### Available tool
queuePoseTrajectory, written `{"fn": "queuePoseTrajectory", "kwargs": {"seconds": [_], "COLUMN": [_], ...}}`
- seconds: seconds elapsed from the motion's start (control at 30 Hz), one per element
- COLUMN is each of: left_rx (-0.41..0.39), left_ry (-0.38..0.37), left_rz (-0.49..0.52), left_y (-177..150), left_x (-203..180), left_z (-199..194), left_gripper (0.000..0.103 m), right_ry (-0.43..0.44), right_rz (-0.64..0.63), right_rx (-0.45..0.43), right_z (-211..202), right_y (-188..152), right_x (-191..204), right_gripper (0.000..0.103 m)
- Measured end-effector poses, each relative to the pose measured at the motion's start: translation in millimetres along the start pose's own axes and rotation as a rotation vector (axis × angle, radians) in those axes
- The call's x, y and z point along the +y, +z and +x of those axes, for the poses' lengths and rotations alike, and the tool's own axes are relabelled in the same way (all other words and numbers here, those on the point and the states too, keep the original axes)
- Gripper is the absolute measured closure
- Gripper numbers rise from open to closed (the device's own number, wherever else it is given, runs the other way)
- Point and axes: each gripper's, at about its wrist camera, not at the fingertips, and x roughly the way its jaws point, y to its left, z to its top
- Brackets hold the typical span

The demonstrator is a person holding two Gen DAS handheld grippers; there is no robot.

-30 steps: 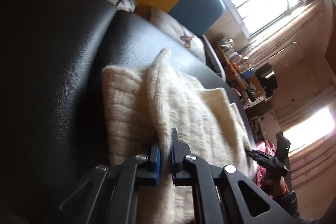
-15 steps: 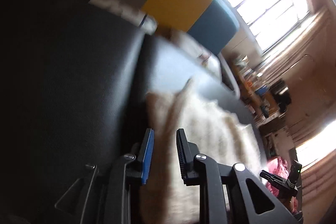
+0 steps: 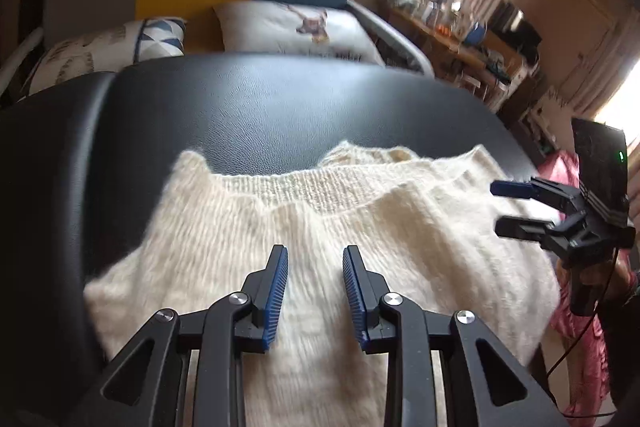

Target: Fold clothes

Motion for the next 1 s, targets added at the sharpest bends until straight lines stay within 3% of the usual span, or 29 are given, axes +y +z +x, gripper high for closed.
{"fn": "queuePoseTrajectory", "kwargs": {"seconds": [0.13, 0.23, 0.3, 0.37, 0.43, 0.63, 0.77, 0.87, 1.0], "left_rx": [0.071, 0.042, 0.023, -0.007, -0.062, -0.228, -0.334, -0.277, -0.202], "left_ry": [-0.009, -0.029, -0.036, -0.034, -0.041, -0.063, -0.076, -0.055, -0.026], "left_rz": [0.044, 0.057, 0.038, 0.009, 0.0, -0.03, -0.05, -0.082, -0.125], "left_y": [-7, -9, -12, -16, -13, -6, -2, 4, 12], "left_x": [-3, -4, -2, 2, 1, -2, -3, 7, 21], "left_z": [29, 27, 22, 15, 3, -32, -55, -26, 12], "left_gripper": [0.072, 0.073, 0.083, 0.095, 0.097, 0.099, 0.1, 0.1, 0.099], "right_ry": [-0.068, -0.057, -0.093, -0.127, -0.157, -0.26, -0.278, -0.347, -0.375], "right_rz": [0.095, 0.112, 0.081, 0.062, 0.033, -0.076, -0.102, -0.119, 0.017], "right_rx": [0.078, 0.08, 0.052, 0.03, 0.01, -0.016, -0.119, -0.168, -0.121], "right_z": [38, 39, 35, 30, 23, 6, -26, -28, 10], "right_y": [1, -10, -15, -17, -19, -16, 2, 15, 17], "right_x": [-19, -28, -23, -17, -10, 12, 20, 20, -14], "right_gripper": [0.014, 0.015, 0.031, 0.053, 0.07, 0.092, 0.094, 0.099, 0.099]}}
